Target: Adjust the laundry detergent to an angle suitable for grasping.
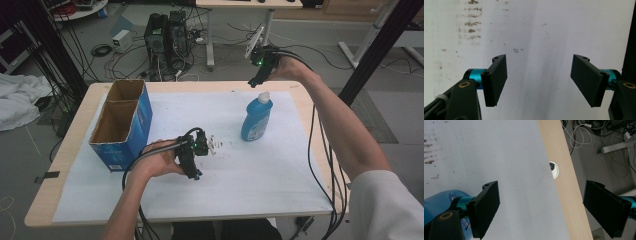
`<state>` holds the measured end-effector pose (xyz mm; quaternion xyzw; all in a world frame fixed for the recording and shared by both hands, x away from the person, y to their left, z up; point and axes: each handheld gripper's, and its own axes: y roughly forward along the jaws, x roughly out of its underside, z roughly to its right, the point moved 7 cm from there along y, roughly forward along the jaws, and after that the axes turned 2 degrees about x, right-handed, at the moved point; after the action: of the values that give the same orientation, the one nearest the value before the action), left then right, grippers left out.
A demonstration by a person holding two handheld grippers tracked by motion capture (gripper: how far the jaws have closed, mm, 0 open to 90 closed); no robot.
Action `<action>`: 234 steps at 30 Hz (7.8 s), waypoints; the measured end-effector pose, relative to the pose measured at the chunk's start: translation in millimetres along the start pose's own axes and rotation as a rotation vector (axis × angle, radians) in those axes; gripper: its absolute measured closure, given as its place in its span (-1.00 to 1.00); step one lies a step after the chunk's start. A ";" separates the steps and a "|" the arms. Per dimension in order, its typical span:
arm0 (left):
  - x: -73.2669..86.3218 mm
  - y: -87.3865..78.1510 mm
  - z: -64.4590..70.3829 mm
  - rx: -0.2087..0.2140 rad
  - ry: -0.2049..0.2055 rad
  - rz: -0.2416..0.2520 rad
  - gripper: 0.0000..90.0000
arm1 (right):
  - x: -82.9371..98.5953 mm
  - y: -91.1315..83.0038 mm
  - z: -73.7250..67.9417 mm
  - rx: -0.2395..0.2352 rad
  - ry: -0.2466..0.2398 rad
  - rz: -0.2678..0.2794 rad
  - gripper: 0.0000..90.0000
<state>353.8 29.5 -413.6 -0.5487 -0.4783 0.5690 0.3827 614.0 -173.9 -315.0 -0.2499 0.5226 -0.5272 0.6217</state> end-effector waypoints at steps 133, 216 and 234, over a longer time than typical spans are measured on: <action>-176.3 53.5 -122.2 -0.125 -0.408 0.613 -0.18 | 10.4 5.9 -3.7 0.034 -0.001 -0.073 -0.71; -91.8 -24.6 -47.1 0.018 -0.105 0.682 0.01 | 5.1 -5.6 -12.9 0.038 -0.017 -0.079 -0.71; -51.7 -1.6 -17.4 0.048 -0.070 0.657 0.01 | -2.3 -3.9 -21.8 0.033 -0.037 -0.088 -0.71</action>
<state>376.4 -17.6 -397.7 -0.6446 -0.2752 0.6915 0.1748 592.8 -167.8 -317.8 -0.2719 0.4908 -0.5579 0.6115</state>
